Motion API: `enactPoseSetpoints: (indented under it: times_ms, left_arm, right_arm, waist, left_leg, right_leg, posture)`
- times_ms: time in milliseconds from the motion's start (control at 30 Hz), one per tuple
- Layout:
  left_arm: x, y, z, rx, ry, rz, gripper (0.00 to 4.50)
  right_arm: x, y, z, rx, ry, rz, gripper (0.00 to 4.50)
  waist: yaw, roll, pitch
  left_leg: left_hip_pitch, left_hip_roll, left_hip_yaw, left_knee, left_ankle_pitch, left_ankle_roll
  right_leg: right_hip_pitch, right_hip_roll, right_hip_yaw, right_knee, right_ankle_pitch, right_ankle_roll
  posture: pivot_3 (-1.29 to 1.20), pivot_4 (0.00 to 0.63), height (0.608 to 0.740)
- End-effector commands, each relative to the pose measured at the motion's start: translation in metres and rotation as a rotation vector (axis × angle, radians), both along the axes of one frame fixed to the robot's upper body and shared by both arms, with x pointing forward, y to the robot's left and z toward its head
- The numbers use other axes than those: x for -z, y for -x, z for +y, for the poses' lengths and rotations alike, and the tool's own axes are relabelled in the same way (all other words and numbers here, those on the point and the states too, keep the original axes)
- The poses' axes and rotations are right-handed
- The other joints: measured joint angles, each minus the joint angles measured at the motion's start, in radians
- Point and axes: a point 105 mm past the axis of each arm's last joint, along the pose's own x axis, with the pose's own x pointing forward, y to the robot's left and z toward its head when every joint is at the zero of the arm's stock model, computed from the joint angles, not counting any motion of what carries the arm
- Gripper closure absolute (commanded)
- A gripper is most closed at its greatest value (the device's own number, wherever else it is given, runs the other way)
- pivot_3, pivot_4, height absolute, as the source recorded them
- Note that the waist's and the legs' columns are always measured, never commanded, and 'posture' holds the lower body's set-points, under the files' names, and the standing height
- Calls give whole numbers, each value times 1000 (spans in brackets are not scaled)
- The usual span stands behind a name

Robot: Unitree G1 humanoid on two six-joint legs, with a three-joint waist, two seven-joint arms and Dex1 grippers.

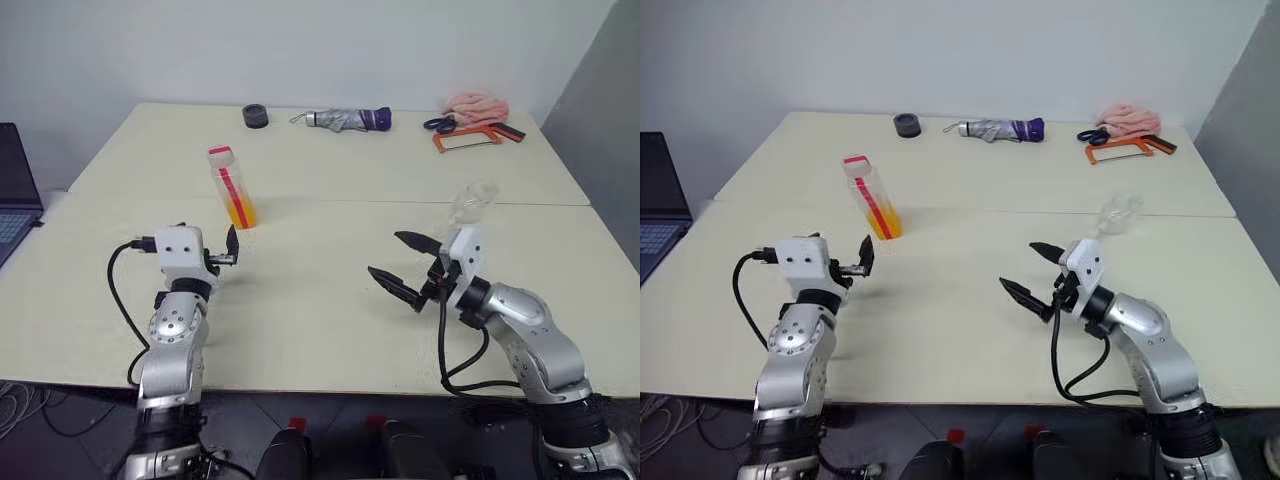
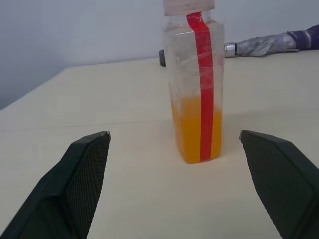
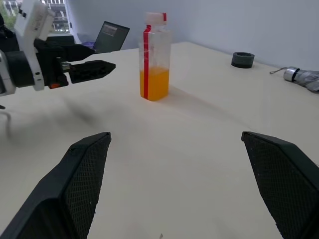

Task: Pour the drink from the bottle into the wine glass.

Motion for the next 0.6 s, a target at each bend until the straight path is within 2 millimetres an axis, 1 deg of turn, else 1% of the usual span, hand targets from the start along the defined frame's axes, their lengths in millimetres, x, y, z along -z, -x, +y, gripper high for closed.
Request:
enactPoseSetpoints:
  times_ms: [33,167,400,500,600]
  left_arm:
    - [-12,-15,-5,-10,-10,-21,41]
    - [-17,-27,-6,-31,-21,-27,41]
    - [-30,-49,-24,-18,-20,-47,41]
    - [-33,-54,-28,-10,-22,-53,41]
    - [-36,-58,-28,-11,-23,-57,41]
  right_arm:
    - [-13,2,2,-27,-4,-39,0]
    - [-14,1,1,-25,-1,-41,0]
    - [-17,0,3,-41,3,-54,0]
    - [-19,-1,5,-45,3,-59,0]
    - [-20,-2,5,-45,3,-64,0]
  waist:
    - [1,0,0]
    - [1,0,0]
    - [2,0,0]
    - [1,0,0]
    - [-1,0,0]
  left_leg:
    - [-1,0,0,0,0,0]
    - [-2,-1,0,1,0,0]
    - [-3,-1,-1,1,1,-1]
    - [-3,-2,-1,1,1,-2]
    - [-3,-1,-1,1,1,-3]
  right_leg:
    - [-1,0,0,0,0,0]
    - [-1,-1,0,0,0,0]
    - [-2,-1,-1,0,0,0]
    - [-2,-1,-1,0,0,0]
    - [-3,-1,0,0,0,0]
  posture:
    - [0,150,740]
    - [0,150,740]
    - [0,150,740]
    - [0,150,740]
    - [0,150,740]
